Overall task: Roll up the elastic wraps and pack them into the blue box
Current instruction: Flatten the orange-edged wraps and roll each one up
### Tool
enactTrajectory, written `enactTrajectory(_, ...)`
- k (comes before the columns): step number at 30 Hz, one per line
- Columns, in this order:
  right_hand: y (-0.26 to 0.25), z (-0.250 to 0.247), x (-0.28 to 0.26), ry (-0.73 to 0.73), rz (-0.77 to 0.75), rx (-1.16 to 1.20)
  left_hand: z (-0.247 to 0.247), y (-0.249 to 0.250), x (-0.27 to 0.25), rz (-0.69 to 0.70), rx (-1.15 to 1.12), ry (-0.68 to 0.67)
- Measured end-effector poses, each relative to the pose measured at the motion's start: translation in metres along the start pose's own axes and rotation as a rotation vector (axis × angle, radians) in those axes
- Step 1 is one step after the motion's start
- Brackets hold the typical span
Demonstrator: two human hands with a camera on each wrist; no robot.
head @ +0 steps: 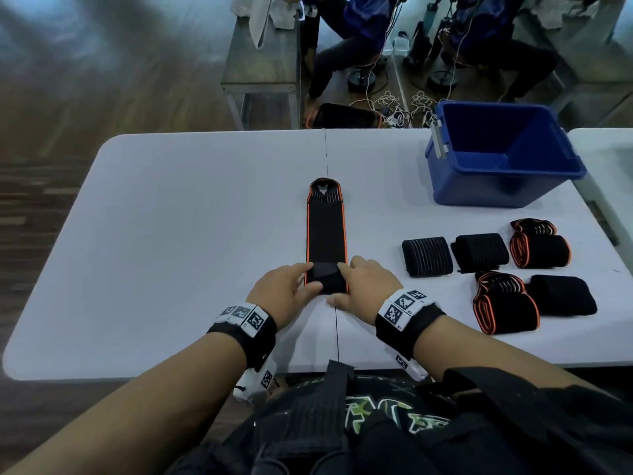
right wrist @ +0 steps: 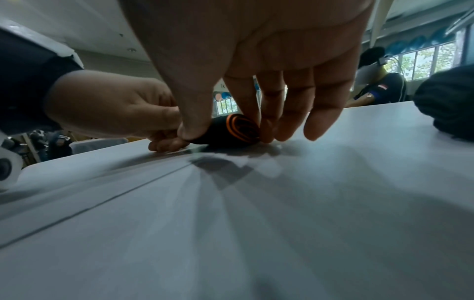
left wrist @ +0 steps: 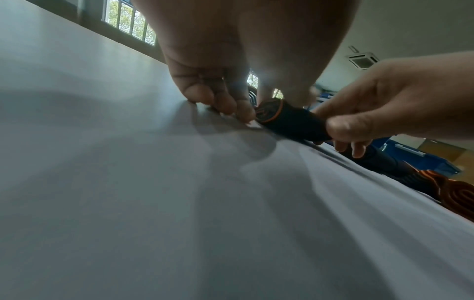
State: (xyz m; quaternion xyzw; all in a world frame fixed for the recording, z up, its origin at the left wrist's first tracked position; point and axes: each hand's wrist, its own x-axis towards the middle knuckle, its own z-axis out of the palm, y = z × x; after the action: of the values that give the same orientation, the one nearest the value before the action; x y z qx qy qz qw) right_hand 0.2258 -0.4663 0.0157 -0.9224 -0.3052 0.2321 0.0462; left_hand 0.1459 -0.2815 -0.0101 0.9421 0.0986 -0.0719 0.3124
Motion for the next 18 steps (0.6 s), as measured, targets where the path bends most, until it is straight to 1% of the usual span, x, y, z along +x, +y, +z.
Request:
enactTrajectory(3, 0.005, 0.001, 0.004, -0.009, 0.03, 0.042, 0.002, -0.009, 0.0, 0.021, 0.035, -0.072)
enactTrajectory(5, 0.01, 0.003, 0.008, 0.021, 0.05, 0.113, 0.005, -0.009, 0.004, 0.005, 0.049, -0.051)
enactTrajectory(8, 0.014, 0.001, 0.011, 0.047, 0.072, 0.226, 0.006, -0.005, 0.009, -0.065, -0.079, 0.01)
enactTrajectory(11, 0.015, -0.001, 0.012, 0.05, 0.125, 0.398, 0.005, -0.001, 0.012, -0.135, -0.187, 0.023)
enactTrajectory(15, 0.019, 0.0, 0.017, 0.059, 0.225, 0.551, 0.002, 0.004, 0.015, -0.201, -0.217, -0.023)
enactTrajectory(18, 0.021, -0.001, 0.019, 0.053, 0.252, 0.569, 0.004, 0.009, 0.019, -0.224, -0.183, -0.057)
